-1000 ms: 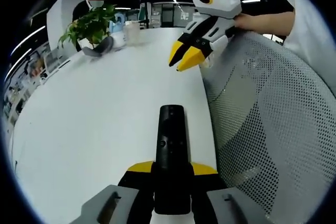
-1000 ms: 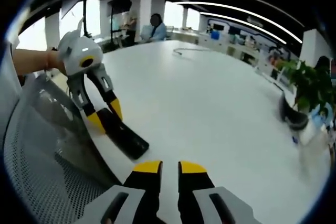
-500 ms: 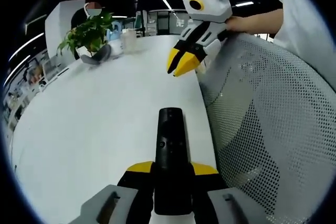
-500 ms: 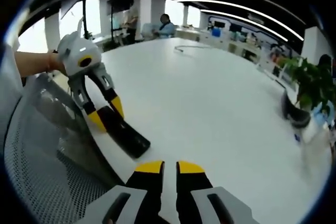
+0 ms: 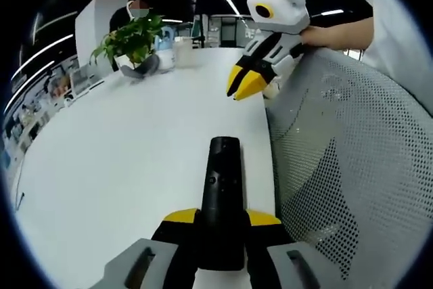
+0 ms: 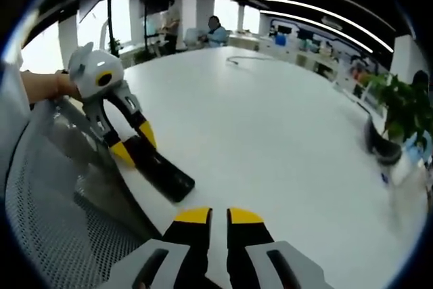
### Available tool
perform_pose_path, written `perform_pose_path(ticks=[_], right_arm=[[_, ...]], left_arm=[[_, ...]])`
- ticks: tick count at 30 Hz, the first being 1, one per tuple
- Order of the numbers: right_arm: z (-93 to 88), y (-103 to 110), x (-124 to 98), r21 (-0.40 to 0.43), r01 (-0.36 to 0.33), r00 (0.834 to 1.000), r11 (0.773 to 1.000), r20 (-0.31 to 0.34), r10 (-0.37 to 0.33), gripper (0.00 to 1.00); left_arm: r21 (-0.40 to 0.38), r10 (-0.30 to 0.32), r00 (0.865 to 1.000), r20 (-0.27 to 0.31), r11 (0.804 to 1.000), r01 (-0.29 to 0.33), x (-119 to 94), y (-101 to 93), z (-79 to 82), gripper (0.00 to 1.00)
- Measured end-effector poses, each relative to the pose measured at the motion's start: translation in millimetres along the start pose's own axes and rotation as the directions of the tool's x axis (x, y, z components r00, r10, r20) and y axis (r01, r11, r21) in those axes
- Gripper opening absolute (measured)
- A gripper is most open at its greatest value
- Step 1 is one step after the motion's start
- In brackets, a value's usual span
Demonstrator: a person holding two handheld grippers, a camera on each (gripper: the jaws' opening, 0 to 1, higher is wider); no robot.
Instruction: Press the specified remote control buttons in sequence, fully releasing each button before pressing the next.
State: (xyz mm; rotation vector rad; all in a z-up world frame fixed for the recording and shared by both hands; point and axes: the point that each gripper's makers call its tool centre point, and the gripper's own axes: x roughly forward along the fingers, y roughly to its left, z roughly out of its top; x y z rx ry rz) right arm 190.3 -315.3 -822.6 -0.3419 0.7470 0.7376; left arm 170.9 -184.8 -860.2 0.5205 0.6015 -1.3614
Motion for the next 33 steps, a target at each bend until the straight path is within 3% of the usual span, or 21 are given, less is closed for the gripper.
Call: perform_pose_path(ticks=[8, 20, 23, 27, 30, 33], right_arm=[[-1.1, 8.7, 2.6, -0.029, -0.046, 0.999, 0.999, -0.014, 0.046, 0.01], [-0.8, 38.8, 4.8, -0.134, -0.21, 0.976, 0.968, -0.079, 0.201, 0.0], [-1.5, 36.4, 5.4, -0.212, -0.223, 0.972, 0.952, -0.125, 0.199, 0.0], [9.8, 34.7, 11.3, -0.237, -0.242, 0.968, 0.941, -0.128, 0.216, 0.0], [12.1, 39.2, 18.0, -0.261, -0.288, 0.954, 0.921, -0.16, 0.253, 0.0], [7.4, 46.1, 24.2, -0.314, -0.341, 0.934, 0.886, -0.217, 0.282, 0.0]], left_arm=[[0.02, -0.028, 0.999, 0.03, 0.999, 0.027, 2.0, -2.0, 1.6, 0.24], [0.017, -0.036, 0.998, 0.045, 0.999, 0.035, 3.4, -1.3, 2.3, 0.25], [0.018, -0.038, 0.998, 0.046, 0.999, 0.037, 3.6, -1.2, 2.3, 0.25], [0.028, -0.047, 0.998, 0.049, 0.999, 0.046, 3.8, -1.6, 2.7, 0.25], [0.029, -0.05, 0.997, 0.051, 0.998, 0.049, 4.2, -2.0, 2.9, 0.25], [0.03, -0.052, 0.997, 0.054, 0.998, 0.05, 4.5, -2.1, 3.0, 0.25]])
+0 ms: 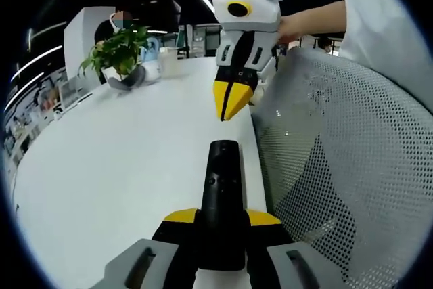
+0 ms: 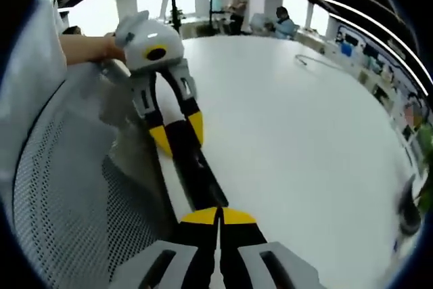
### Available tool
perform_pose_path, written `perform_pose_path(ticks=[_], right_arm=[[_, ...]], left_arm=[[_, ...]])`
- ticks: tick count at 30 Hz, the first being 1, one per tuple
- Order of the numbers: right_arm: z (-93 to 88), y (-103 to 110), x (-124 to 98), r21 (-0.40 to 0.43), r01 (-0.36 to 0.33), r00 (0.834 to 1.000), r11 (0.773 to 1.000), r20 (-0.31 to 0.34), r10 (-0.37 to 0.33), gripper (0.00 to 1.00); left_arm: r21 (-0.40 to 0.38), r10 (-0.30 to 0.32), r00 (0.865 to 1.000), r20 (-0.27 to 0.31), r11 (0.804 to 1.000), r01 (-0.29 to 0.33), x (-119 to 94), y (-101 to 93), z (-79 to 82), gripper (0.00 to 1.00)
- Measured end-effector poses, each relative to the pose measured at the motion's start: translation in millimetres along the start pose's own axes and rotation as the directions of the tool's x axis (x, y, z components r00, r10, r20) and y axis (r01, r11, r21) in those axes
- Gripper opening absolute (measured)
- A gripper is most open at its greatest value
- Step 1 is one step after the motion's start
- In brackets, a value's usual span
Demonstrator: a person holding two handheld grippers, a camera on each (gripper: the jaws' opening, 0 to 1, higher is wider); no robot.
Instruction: Press the specified remote control buttons in sequence, fully releasing each button before pressing the next.
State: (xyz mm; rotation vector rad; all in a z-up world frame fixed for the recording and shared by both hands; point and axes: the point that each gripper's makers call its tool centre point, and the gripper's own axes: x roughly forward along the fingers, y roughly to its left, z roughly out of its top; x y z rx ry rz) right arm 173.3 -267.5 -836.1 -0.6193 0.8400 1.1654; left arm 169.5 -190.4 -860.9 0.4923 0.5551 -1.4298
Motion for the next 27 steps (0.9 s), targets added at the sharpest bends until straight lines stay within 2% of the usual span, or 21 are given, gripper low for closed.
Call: perform_pose_path(ticks=[3, 10, 17, 18, 21, 24, 27], right_arm=[[-2.0, 2.8, 8.0, -0.061, -0.023, 0.999, 0.998, -0.044, 0.02, 0.0], [-0.1, 2.7, 13.6, -0.113, -0.061, 0.995, 0.992, -0.079, 0.052, 0.0], [-7.0, 5.8, 19.1, -0.165, -0.108, 0.986, 0.98, -0.144, 0.085, 0.0], [-6.3, 4.2, 18.7, -0.194, -0.106, 0.986, 0.975, -0.148, 0.077, 0.0], [-5.9, 4.4, 19.4, -0.186, -0.116, 0.983, 0.976, -0.164, 0.086, 0.0], [-6.0, 4.4, 20.4, -0.19, -0.132, 0.972, 0.973, -0.218, 0.089, 0.0], [-7.1, 4.3, 20.8, -0.224, -0.152, 0.949, 0.963, -0.304, 0.08, 0.0]], left_arm=[[0.002, -0.003, 1.0, 0.001, 1.0, 0.003, 0.2, -0.2, 0.4, 0.25], [0.0, -0.005, 1.0, 0.004, 1.0, 0.005, 0.2, -0.2, 0.1, 0.25], [-0.004, -0.006, 1.0, 0.007, 1.0, 0.006, 0.0, -0.1, -0.1, 0.25], [-0.004, -0.006, 1.0, 0.007, 1.0, 0.006, 0.0, -0.1, -0.2, 0.25], [-0.007, -0.007, 1.0, 0.009, 1.0, 0.007, -0.1, -0.1, -0.2, 0.25], [-0.01, -0.008, 1.0, 0.01, 1.0, 0.008, -0.2, 0.0, -0.3, 0.25], [-0.011, -0.008, 1.0, 0.01, 1.0, 0.008, -0.2, -0.1, -0.2, 0.25]])
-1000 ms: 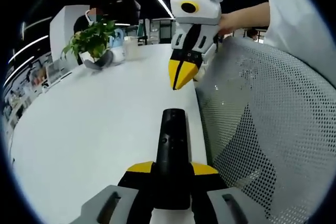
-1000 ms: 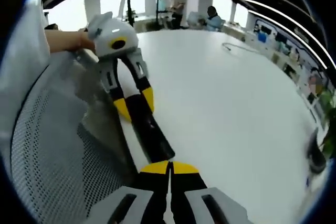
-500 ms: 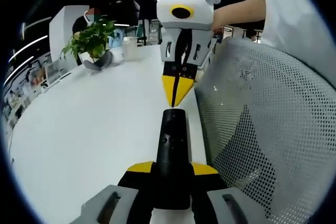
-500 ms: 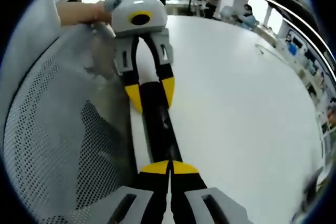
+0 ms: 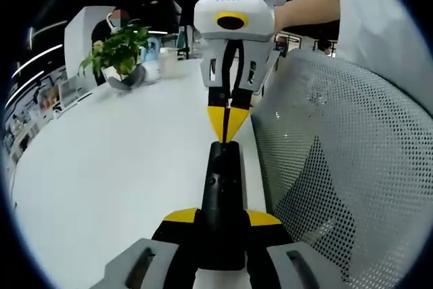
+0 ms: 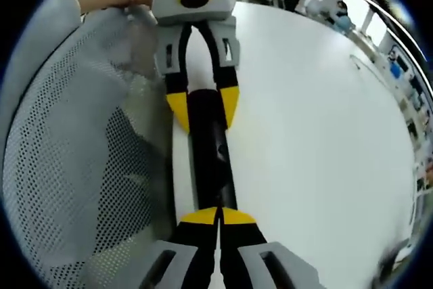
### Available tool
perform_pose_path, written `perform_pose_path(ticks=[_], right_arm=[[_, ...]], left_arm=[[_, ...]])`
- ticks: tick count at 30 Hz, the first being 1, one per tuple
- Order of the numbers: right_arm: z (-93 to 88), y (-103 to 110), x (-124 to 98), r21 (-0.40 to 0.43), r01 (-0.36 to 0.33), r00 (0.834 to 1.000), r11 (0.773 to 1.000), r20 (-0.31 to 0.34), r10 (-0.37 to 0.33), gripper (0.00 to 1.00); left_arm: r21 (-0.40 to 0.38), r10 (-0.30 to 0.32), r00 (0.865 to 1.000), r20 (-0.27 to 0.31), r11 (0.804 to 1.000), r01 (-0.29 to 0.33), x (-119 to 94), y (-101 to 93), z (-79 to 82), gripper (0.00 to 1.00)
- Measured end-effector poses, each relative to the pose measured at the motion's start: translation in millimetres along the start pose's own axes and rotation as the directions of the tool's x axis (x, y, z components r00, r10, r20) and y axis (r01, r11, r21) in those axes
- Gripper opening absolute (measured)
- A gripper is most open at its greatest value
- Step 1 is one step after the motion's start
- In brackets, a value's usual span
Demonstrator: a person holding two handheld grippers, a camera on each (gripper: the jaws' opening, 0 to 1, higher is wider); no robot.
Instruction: Press the specified remote control buttons in sequence, fully releasing each button before pressing the next.
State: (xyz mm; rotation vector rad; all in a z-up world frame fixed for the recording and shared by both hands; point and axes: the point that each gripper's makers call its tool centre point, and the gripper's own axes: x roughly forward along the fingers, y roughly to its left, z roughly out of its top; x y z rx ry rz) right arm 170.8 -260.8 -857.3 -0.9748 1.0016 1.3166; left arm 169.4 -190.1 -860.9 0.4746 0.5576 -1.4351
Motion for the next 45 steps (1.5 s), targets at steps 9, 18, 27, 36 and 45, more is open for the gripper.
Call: perform_pose_path(ticks=[9, 18, 27, 36, 45], right_arm=[[-0.2, -1.6, 2.4, -0.007, -0.022, 0.995, 1.0, -0.1, 0.022, 0.0], [-1.4, -1.4, -0.3, 0.098, 0.0, 0.999, 0.995, 0.033, -0.004, 0.0], [-1.1, 0.0, -3.2, 0.095, 0.105, 0.961, 0.99, 0.245, -0.126, 0.0], [14.1, -2.2, -7.1, 0.149, 0.05, 0.955, 0.988, 0.283, -0.091, 0.0], [15.3, 2.9, 0.3, 0.037, 0.04, 0.973, 0.999, 0.225, -0.047, 0.0]], left_arm=[[0.003, 0.0, 1.0, -0.004, 1.0, 0.0, -0.1, -0.3, -0.2, 0.25], [-0.002, -0.002, 1.0, -0.003, 1.0, 0.002, 0.0, -0.2, 0.0, 0.25], [-0.013, -0.003, 1.0, 0.004, 1.0, 0.003, -0.4, -0.2, 0.1, 0.25], [-0.017, -0.002, 1.0, 0.007, 1.0, 0.002, -0.5, 0.1, 0.3, 0.25], [-0.016, -0.004, 1.0, 0.006, 1.0, 0.004, -1.2, 0.2, -0.1, 0.25]])
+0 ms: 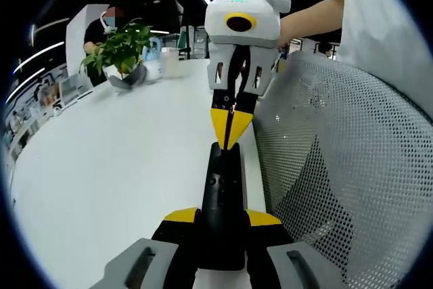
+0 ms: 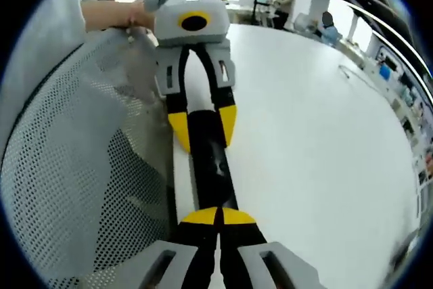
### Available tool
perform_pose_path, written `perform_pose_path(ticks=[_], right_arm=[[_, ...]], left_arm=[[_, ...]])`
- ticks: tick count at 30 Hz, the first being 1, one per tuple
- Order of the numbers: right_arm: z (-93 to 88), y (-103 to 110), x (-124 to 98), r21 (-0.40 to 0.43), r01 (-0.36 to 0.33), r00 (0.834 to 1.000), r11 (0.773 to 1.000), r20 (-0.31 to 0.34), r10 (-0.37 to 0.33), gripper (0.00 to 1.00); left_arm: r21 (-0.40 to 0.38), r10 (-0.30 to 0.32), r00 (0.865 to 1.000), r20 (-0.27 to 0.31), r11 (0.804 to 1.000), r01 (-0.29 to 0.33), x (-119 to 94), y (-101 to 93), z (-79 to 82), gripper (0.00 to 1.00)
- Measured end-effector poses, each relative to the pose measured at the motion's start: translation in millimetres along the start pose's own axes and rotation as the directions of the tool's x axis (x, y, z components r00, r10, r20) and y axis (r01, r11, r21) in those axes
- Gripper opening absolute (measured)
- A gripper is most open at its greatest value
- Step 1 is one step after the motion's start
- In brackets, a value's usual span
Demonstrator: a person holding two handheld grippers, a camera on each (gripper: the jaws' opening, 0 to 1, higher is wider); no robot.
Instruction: Press the specified remote control buttons in sequence, fully releasing each button before pressing the next.
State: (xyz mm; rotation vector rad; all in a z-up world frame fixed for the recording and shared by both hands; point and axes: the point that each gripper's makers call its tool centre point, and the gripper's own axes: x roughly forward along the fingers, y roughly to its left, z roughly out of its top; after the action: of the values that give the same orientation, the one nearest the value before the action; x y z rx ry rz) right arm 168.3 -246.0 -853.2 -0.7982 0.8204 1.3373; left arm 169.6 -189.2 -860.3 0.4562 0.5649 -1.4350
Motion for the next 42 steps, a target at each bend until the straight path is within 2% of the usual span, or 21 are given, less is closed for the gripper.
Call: perform_pose_path(ticks=[2, 8, 12, 14, 19, 25, 34, 38, 42], right_arm=[[0.4, 0.4, 0.9, -0.027, -0.002, 1.0, 1.0, -0.024, 0.001, 0.0], [0.7, -0.3, 3.2, -0.041, -0.013, 0.994, 0.999, -0.108, 0.009, 0.0], [0.0, 0.1, 3.5, -0.061, -0.014, 0.991, 0.998, -0.136, 0.006, 0.0], [-1.0, -0.5, 2.8, -0.059, -0.008, 0.991, 0.998, -0.131, 0.0, 0.0], [-1.0, 0.3, -0.6, -0.012, 0.004, 0.998, 1.0, -0.059, -0.005, 0.0], [6.4, 2.9, 2.6, -0.025, 0.008, 0.999, 1.0, -0.032, -0.009, 0.0], [7.3, 1.8, 6.4, -0.06, 0.0, 0.997, 0.998, -0.073, -0.004, 0.0], [7.3, 2.3, 7.3, -0.135, -0.005, 0.992, 0.991, -0.122, -0.012, 0.0], [6.8, 1.8, 7.4, -0.151, -0.006, 0.991, 0.988, -0.133, -0.015, 0.0]], left_arm=[[0.002, 0.0, 1.0, -0.001, 1.0, 0.0, -0.1, -0.1, 0.1, 0.25], [0.005, -0.001, 1.0, -0.003, 1.0, 0.001, -0.3, -0.3, 0.0, 0.25], [0.005, -0.001, 1.0, -0.003, 1.0, 0.001, -0.2, -0.3, -0.1, 0.25], [0.006, -0.001, 1.0, -0.004, 1.0, 0.001, -0.1, -0.5, 0.0, 0.25], [0.004, 0.0, 1.0, -0.002, 1.0, 0.0, 0.0, -0.5, 0.1, 0.25], [0.002, 0.0, 1.0, -0.002, 1.0, 0.0, 0.1, -0.6, 0.1, 0.25], [0.004, -0.001, 1.0, -0.002, 1.0, 0.001, 0.1, -0.7, 0.2, 0.25], [0.006, -0.002, 1.0, -0.003, 1.0, 0.002, 0.1, -0.8, 0.2, 0.25], [0.006, -0.002, 1.0, -0.003, 1.0, 0.002, 0.1, -0.7, 0.1, 0.25]])
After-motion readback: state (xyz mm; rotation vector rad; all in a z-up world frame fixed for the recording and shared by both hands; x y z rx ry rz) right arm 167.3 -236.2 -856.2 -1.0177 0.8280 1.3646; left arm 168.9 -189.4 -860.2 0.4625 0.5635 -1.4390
